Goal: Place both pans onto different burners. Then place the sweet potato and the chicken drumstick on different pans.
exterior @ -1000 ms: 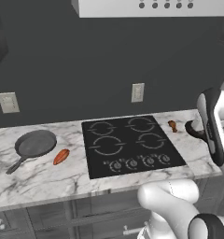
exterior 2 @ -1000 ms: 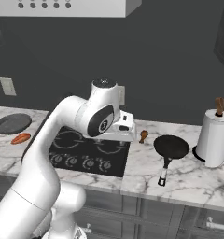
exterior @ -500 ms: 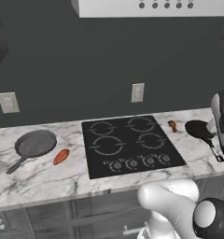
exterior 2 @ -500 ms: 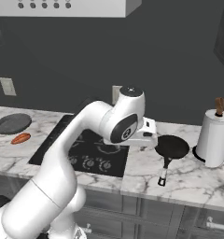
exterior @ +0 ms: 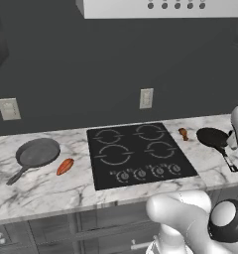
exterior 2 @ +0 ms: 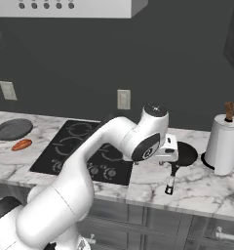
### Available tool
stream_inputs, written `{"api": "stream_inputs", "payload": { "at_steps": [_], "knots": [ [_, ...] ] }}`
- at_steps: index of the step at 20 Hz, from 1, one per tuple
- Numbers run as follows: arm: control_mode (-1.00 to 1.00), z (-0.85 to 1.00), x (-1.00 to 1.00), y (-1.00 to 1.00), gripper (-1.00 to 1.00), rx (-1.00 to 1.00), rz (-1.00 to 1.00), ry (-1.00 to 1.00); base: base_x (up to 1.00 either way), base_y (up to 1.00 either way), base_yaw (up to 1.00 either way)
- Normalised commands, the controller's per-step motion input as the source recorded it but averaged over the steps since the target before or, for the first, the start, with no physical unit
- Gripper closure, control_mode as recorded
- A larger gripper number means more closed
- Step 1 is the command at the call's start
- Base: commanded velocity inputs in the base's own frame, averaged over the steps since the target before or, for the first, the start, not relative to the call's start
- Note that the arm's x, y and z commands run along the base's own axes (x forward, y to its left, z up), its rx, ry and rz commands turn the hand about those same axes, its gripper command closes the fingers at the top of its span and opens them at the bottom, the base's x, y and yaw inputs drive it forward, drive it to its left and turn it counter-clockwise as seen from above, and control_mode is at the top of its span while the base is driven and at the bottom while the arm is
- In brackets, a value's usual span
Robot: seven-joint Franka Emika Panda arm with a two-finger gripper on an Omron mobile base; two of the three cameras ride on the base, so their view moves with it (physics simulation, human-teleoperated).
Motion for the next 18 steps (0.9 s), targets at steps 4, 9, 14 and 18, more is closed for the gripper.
{"api": "stream_inputs", "payload": {
  "at_steps": [4,9,14,18],
  "knots": [
    [-1.00,-0.10,0.08,-0.35,-1.00,0.00,-0.02,0.00,0.00,0.00,0.00],
    [-1.00,-0.07,0.18,-0.24,-1.00,0.02,-0.09,0.02,0.00,0.00,0.00],
    [-1.00,-0.29,0.16,-0.15,-1.00,0.02,-0.09,0.00,0.00,0.00,0.00],
    [-1.00,-0.40,0.10,-0.01,-1.00,0.01,-0.01,0.00,0.00,0.00,0.00]
  ]
}}
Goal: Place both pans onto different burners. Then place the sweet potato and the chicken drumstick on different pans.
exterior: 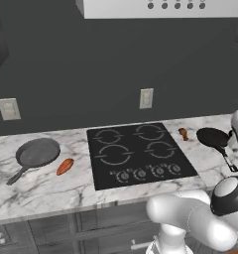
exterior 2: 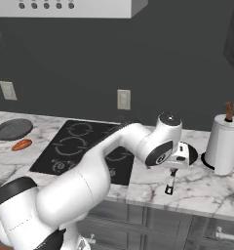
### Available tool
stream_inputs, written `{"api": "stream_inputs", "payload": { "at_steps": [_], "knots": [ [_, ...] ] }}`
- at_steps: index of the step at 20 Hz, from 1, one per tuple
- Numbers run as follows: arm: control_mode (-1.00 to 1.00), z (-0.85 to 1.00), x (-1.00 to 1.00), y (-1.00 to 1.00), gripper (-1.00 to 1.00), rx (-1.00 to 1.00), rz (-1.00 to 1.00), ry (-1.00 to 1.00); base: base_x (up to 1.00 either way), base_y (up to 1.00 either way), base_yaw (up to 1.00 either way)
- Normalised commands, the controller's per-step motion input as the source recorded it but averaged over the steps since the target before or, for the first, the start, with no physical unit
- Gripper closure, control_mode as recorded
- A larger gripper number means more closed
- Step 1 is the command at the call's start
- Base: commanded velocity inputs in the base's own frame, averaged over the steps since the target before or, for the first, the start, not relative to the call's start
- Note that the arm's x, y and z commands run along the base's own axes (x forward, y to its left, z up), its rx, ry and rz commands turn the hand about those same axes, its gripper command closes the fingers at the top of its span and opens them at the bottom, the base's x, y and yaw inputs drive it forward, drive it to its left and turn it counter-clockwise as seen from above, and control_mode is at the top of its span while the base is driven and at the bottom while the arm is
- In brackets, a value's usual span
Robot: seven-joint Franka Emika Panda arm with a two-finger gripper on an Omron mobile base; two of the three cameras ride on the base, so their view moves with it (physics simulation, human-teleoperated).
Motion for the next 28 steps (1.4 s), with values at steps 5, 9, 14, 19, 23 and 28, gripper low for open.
{"api": "stream_inputs", "payload": {
  "at_steps": [5,9,14,19,23,28],
  "knots": [
    [-1.00,-0.34,0.04,0.00,-1.00,0.00,0.00,0.00,0.00,0.00,0.00],
    [-1.00,-0.28,0.09,0.00,-1.00,0.00,0.00,0.00,0.00,0.00,0.00],
    [-1.00,-0.23,0.14,0.00,-1.00,0.00,0.00,0.00,0.00,0.00,0.00],
    [-1.00,-0.15,0.19,-0.06,-1.00,0.00,0.00,0.00,0.00,0.00,0.00],
    [-1.00,-0.13,0.13,-0.18,-1.00,0.01,0.00,0.00,0.00,0.00,0.00],
    [-1.00,-0.19,0.04,-0.19,-1.00,0.02,0.00,0.00,0.00,0.00,0.00]
  ]
}}
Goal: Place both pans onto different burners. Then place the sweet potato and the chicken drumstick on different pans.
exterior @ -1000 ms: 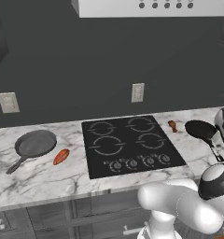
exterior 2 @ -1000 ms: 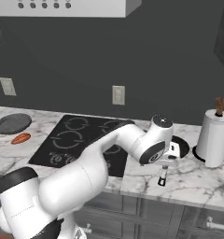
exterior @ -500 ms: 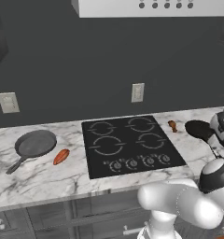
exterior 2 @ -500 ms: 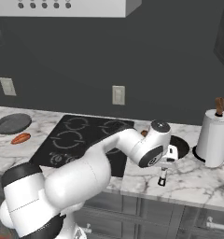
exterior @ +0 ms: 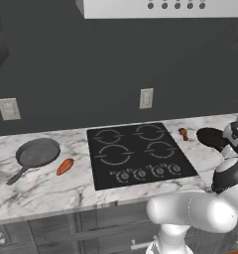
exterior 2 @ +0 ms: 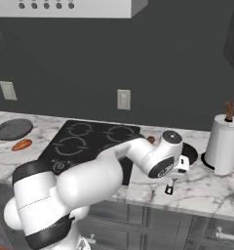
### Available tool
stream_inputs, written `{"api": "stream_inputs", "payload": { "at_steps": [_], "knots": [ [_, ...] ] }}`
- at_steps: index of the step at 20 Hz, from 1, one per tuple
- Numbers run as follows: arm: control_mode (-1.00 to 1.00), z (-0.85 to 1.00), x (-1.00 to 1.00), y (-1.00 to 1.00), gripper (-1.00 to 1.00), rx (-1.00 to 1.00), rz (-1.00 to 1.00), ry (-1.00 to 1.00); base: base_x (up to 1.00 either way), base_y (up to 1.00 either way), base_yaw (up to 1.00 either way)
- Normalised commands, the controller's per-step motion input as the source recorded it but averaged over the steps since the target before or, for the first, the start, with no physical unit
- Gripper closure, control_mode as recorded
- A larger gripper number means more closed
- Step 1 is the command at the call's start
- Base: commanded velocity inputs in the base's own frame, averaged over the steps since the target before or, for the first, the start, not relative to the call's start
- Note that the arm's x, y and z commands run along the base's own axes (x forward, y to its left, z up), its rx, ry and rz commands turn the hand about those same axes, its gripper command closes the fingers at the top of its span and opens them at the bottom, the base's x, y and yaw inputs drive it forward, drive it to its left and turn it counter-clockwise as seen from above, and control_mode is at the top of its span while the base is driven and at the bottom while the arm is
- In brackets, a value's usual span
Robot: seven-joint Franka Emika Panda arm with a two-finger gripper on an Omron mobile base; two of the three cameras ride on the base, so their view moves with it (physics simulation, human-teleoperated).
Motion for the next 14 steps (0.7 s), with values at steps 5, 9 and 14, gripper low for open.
{"api": "stream_inputs", "payload": {
  "at_steps": [5,9,14],
  "knots": [
    [-1.00,-0.15,0.07,-0.15,-1.00,0.05,0.00,0.00,0.00,0.00,0.00],
    [-1.00,-0.05,0.13,-0.08,-1.00,0.05,0.00,0.00,0.00,0.00,0.00],
    [-1.00,-0.02,0.17,-0.02,-1.00,0.03,0.00,0.00,0.00,0.00,0.00]
  ]
}}
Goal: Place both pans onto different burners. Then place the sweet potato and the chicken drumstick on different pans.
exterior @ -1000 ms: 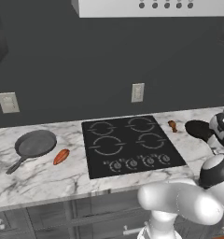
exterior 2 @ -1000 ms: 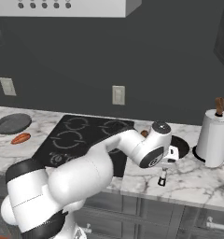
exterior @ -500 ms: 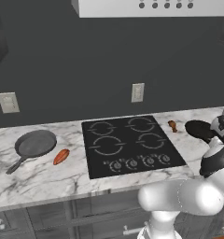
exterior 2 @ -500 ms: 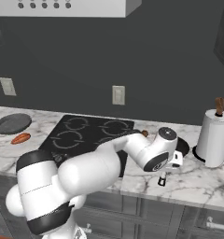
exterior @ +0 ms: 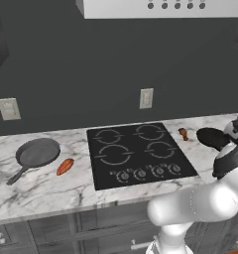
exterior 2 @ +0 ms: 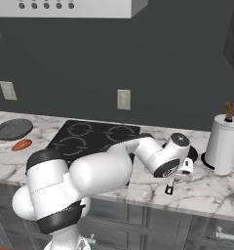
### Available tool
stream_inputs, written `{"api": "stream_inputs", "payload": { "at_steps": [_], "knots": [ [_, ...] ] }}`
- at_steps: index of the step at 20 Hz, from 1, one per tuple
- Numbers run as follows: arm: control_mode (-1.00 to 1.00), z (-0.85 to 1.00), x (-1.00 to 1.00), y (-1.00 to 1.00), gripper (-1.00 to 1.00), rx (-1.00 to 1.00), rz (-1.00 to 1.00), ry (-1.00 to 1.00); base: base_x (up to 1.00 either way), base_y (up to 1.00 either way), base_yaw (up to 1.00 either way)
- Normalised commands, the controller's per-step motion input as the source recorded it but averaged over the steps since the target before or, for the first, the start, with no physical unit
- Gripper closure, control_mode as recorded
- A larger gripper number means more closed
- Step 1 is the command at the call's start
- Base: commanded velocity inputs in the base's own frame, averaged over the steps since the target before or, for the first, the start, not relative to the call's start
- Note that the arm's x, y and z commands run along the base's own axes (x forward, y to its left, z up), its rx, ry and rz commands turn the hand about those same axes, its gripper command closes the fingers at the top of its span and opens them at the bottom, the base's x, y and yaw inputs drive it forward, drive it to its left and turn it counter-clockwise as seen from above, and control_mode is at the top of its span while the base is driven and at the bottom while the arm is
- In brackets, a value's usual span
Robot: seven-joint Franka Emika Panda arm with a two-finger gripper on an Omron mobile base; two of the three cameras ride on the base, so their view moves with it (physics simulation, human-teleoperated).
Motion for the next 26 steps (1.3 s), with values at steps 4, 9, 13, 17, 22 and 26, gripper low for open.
{"api": "stream_inputs", "payload": {
  "at_steps": [4,9,13,17,22,26],
  "knots": [
    [-1.00,-0.11,0.14,-0.02,-1.00,0.02,0.00,0.00,0.00,0.00,0.00],
    [-1.00,-0.22,0.16,0.00,-1.00,0.00,0.00,0.00,0.00,0.00,0.00],
    [-1.00,-0.28,0.13,0.00,-1.00,0.00,0.00,0.00,0.00,0.00,0.00],
    [-1.00,-0.27,0.10,-0.06,-1.00,0.00,0.00,0.00,0.00,0.00,0.00],
    [-1.00,-0.23,0.10,-0.09,-1.00,0.00,0.00,0.00,0.00,0.00,0.00],
    [-1.00,-0.15,0.10,-0.11,-1.00,0.00,0.00,0.00,0.00,0.00,0.00]
  ]
}}
